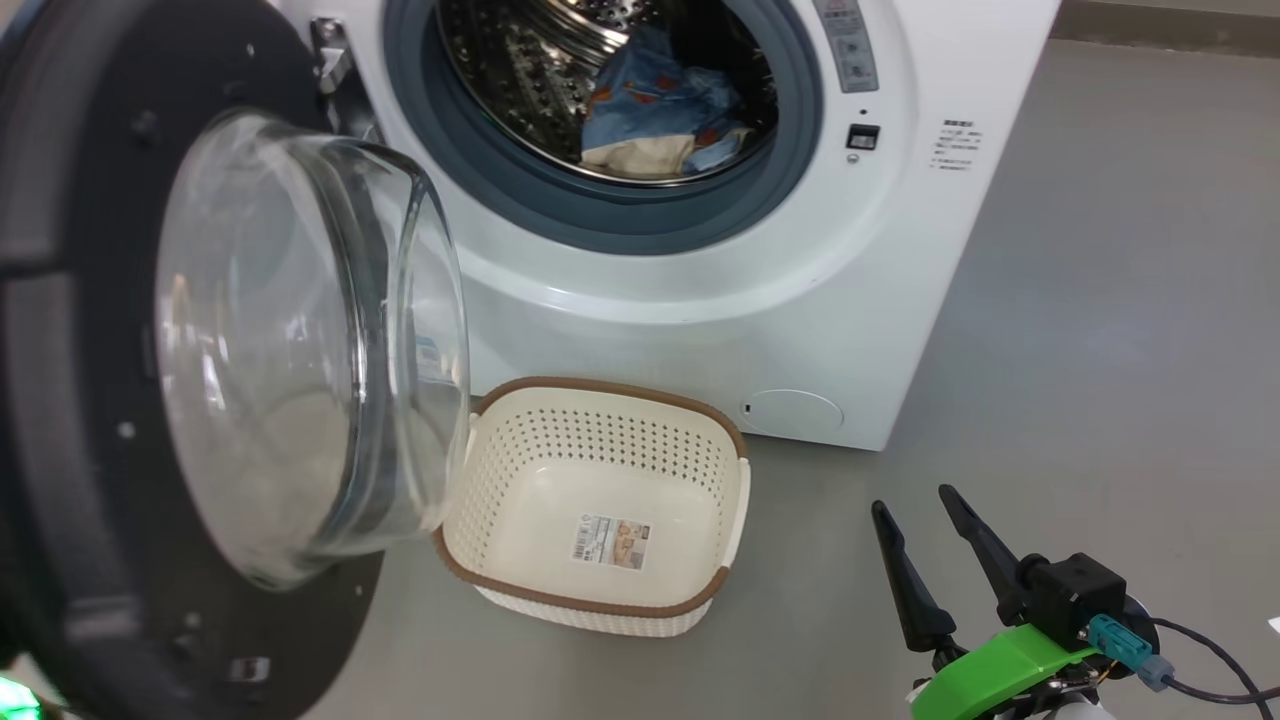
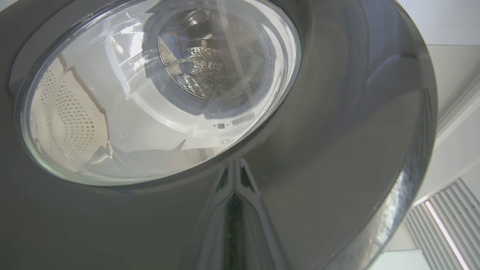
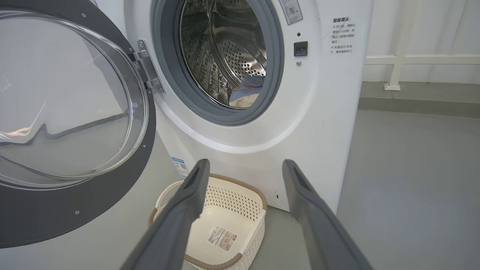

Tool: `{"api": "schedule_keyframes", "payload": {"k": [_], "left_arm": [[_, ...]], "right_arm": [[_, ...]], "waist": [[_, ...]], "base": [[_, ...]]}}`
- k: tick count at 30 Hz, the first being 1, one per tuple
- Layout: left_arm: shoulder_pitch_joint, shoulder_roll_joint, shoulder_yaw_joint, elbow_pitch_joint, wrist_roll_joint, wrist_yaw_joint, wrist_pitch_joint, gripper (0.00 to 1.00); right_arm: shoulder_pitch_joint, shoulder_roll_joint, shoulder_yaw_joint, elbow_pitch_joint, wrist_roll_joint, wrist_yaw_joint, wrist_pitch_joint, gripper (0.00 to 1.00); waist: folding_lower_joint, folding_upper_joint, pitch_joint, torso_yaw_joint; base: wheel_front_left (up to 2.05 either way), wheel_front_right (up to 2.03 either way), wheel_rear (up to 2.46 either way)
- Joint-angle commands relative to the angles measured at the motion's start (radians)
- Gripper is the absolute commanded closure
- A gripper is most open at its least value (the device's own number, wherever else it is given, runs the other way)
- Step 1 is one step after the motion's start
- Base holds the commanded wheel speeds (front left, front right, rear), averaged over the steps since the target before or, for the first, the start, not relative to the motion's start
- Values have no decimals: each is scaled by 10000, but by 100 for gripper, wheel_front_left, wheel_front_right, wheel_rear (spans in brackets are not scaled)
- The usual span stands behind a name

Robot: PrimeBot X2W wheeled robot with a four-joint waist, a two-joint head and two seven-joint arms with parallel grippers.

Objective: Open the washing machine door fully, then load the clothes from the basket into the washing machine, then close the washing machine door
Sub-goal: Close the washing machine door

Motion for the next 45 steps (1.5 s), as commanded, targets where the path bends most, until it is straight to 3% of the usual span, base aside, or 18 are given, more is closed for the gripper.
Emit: {"api": "schedule_keyframes", "payload": {"k": [1,7,12,19,30,45], "left_arm": [[161,120,38,-704,-117,105,327,100],[956,-801,-294,-2315,-240,415,390,100],[1356,-1152,-706,-3136,-591,517,177,100],[1634,-1238,-1368,-3435,-1081,417,-456,100],[1812,-1246,-2822,-3066,-1860,-136,-2102,100],[825,-1247,-3039,-2509,-1929,-576,-3500,100]], "right_arm": [[-219,17,264,-252,83,27,-49,0],[-200,17,250,-290,172,27,-49,0],[-237,17,263,-343,233,27,-49,0],[-241,17,251,-409,277,27,-49,0],[-104,17,223,-564,417,27,-49,0],[-67,17,309,-948,697,27,-49,0]], "waist": [[0,0,13,-127],[0,0,67,-539],[0,0,142,-986],[0,0,203,-1679],[0,0,268,-3151],[0,0,882,-4902]], "base": [[0,0,0],[0,0,0],[0,0,0],[0,0,0],[0,0,0],[0,0,0]]}}
